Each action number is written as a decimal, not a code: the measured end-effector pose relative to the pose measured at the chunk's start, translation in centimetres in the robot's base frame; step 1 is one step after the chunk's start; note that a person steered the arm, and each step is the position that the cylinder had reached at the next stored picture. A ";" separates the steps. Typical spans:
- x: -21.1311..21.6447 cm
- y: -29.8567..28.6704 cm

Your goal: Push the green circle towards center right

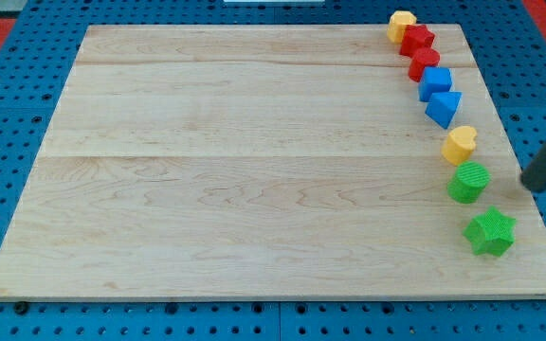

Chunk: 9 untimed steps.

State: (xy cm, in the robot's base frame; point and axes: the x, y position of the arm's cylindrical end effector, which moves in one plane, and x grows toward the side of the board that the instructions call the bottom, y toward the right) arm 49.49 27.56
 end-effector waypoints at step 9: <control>-4.8 -29.8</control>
State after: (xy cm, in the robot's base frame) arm 44.72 -2.20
